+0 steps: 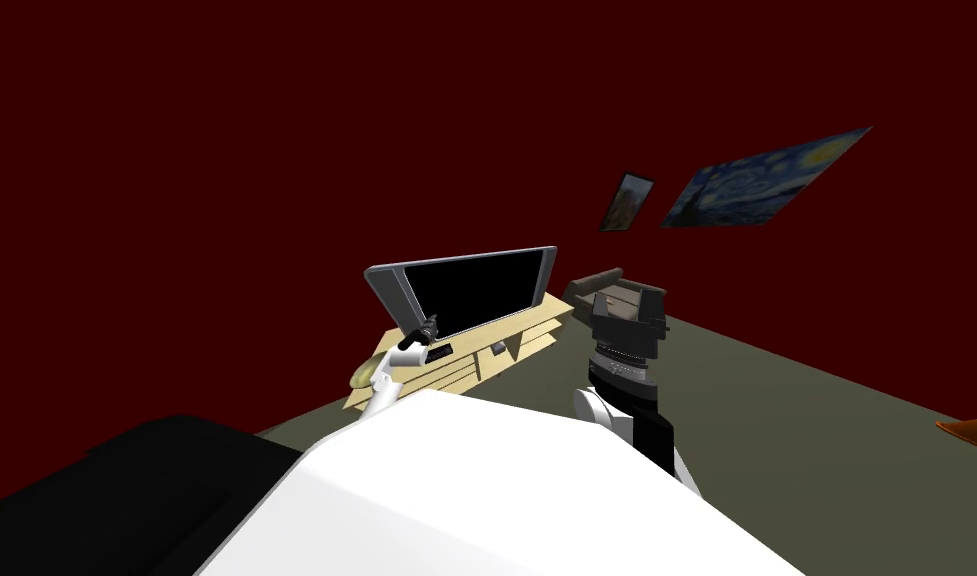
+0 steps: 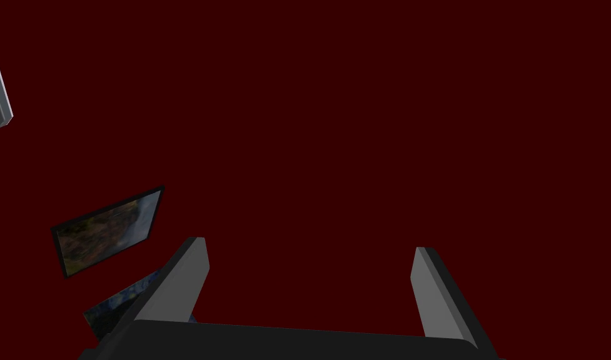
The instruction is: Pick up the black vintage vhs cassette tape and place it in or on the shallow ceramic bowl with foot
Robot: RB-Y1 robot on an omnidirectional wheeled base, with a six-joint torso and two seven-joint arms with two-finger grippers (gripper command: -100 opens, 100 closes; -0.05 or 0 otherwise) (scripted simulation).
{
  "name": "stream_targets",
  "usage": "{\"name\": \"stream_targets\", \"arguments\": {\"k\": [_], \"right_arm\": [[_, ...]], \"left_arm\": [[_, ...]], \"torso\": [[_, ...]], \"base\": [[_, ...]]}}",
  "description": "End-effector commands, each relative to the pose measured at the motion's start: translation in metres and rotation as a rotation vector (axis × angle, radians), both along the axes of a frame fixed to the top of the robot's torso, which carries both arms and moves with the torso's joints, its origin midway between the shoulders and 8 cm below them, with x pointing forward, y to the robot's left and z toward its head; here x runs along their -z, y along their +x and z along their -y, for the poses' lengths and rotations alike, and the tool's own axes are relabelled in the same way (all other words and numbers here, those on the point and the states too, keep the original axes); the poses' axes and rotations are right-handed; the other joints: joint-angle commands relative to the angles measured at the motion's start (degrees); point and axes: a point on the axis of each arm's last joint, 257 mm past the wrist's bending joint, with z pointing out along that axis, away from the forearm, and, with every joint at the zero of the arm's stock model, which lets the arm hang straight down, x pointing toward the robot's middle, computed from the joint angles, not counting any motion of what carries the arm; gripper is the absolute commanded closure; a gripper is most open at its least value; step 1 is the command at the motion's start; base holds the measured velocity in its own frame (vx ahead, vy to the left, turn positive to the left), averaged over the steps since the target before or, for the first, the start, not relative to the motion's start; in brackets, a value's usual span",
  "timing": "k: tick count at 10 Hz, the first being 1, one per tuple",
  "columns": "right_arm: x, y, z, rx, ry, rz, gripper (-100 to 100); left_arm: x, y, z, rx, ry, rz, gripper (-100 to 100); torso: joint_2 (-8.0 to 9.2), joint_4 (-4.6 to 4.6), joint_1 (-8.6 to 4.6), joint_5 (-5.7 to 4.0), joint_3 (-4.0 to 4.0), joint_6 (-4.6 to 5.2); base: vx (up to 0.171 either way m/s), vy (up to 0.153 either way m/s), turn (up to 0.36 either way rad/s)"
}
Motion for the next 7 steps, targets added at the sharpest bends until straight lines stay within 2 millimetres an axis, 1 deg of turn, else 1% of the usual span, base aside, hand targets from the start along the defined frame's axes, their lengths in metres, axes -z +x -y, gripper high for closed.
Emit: {"name": "stream_targets", "arguments": {"k": [1, 2, 4, 7], "right_arm": [[0.0, 0.0, 0.0, 0.0, 0.0, 0.0, 0], [0.0, 0.0, 0.0, 0.0, 0.0, 0.0, 0], [0.0, 0.0, 0.0, 0.0, 0.0, 0.0, 0], [0.0, 0.0, 0.0, 0.0, 0.0, 0.0, 0]], "left_arm": [[0.016, -0.003, -0.004, -0.016, -0.027, -0.055, -100], [0.027, -0.003, -0.007, -0.034, -0.062, -0.085, -100], [0.037, -0.009, -0.007, -0.041, -0.071, -0.128, -100], [0.065, -0.016, -0.012, -0.083, -0.15, -0.223, -100]], "torso": [[0.0, 0.0, 0.0, 0.0, 0.0, 0.0], [-0.02, 0.0, 0.0, 0.0, -0.01, -0.01], [-0.03, -0.01, 0.0, 0.0, -0.02, -0.01], [-0.04, -0.01, -0.03, 0.0, -0.02, -0.01]], "base": [[-0.018, 0.024, -0.042], [-0.018, 0.027, -0.085], [-0.009, 0.018, -0.021], [-0.012, 0.022, -0.066]]}}
